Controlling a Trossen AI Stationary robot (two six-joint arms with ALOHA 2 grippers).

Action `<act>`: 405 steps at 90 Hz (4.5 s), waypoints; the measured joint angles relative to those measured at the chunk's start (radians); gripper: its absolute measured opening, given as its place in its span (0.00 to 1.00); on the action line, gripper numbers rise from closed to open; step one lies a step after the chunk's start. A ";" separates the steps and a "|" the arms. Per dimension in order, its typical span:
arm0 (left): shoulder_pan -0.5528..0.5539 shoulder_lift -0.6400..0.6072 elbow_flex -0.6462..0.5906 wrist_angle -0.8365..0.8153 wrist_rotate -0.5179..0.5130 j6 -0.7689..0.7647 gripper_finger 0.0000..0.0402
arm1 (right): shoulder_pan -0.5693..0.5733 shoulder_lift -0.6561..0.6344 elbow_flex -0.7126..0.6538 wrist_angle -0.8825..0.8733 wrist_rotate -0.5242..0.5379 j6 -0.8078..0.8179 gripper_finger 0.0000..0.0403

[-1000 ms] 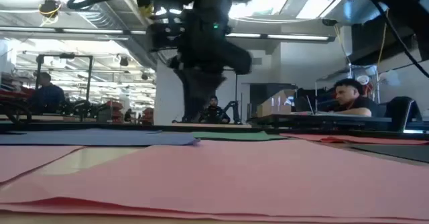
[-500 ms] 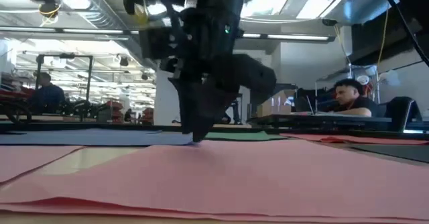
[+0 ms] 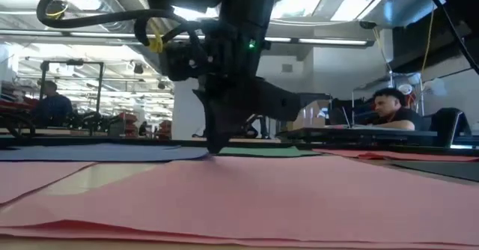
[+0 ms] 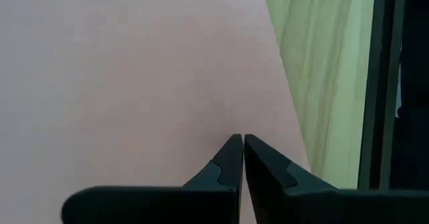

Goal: Organize paper
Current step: Stack the blue paper on top of the other blue paper

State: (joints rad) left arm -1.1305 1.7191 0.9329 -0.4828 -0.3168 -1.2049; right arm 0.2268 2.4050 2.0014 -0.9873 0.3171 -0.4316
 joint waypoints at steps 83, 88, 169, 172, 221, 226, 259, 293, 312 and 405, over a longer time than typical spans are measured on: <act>0.000 0.000 0.000 0.000 0.000 0.000 0.00 | -0.219 0.000 0.080 0.145 0.177 -0.116 0.00; 0.000 0.000 0.000 -0.001 0.000 0.000 0.00 | -0.241 0.000 0.080 0.160 0.165 -0.123 0.00; 0.046 0.000 0.000 -0.008 0.000 0.045 0.00 | -0.400 0.000 0.082 0.422 0.049 -0.210 0.00; 0.047 0.000 0.000 -0.008 0.000 0.053 0.00 | -0.399 0.000 0.082 0.402 0.046 -0.206 0.00; 0.102 -0.002 -0.002 -0.152 -0.001 0.015 0.00 | -0.289 0.000 0.082 0.208 0.061 -0.097 0.27; 0.111 -0.002 -0.001 -0.158 -0.002 0.016 0.00 | -0.280 0.000 0.088 0.173 0.089 -0.097 0.27; 0.115 -0.037 -0.002 -0.156 -0.002 0.008 0.00 | -0.238 -0.002 0.246 -0.087 -0.004 -0.021 0.01; 0.116 -0.163 -0.001 -0.103 -0.275 0.112 0.00 | -0.188 -0.039 0.299 -0.283 -0.214 0.050 0.00; 0.152 -0.210 -0.002 -0.050 -0.335 0.234 0.00 | -0.151 -0.065 0.300 -0.267 -0.290 0.050 0.00; 0.706 -0.455 -0.279 0.181 0.120 0.593 0.00 | -0.102 -0.751 -1.023 0.650 -0.178 0.667 0.00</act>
State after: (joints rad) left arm -0.4247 1.2640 0.6540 -0.3015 -0.1968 -0.6118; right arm 0.1246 1.6535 0.9785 -0.3375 0.1394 0.2350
